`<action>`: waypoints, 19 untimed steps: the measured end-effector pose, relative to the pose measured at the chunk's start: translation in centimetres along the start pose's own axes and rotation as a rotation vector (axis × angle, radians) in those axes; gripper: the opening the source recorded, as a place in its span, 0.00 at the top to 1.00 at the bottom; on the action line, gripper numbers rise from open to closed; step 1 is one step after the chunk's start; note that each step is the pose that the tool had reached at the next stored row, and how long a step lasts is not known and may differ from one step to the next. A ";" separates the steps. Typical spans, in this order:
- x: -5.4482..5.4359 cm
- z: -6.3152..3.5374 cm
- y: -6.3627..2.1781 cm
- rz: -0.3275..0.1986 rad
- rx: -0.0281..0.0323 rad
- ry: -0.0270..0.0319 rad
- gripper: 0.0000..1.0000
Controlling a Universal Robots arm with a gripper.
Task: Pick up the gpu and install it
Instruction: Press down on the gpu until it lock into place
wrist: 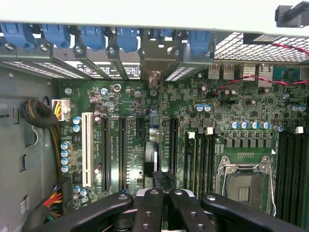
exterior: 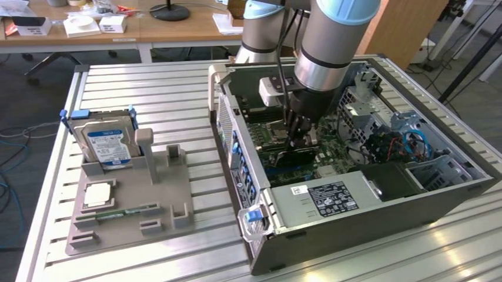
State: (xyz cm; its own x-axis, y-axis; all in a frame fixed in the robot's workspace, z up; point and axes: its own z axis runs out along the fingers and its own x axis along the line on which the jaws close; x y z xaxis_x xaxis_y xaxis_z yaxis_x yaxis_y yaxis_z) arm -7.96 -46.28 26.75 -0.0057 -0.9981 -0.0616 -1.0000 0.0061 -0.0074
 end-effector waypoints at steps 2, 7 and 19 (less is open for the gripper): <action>0.0 0.01 0.00 0.000 0.0000 -0.0001 0.90; 0.0 0.00 0.00 0.000 0.0000 0.0000 0.90; -0.1 0.08 0.00 0.000 0.0000 0.0000 0.90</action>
State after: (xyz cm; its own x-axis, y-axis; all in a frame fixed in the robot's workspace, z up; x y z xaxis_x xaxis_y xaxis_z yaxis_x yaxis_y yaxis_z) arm -7.96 -46.21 26.67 -0.0056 -0.9981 -0.0616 -1.0000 0.0061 -0.0073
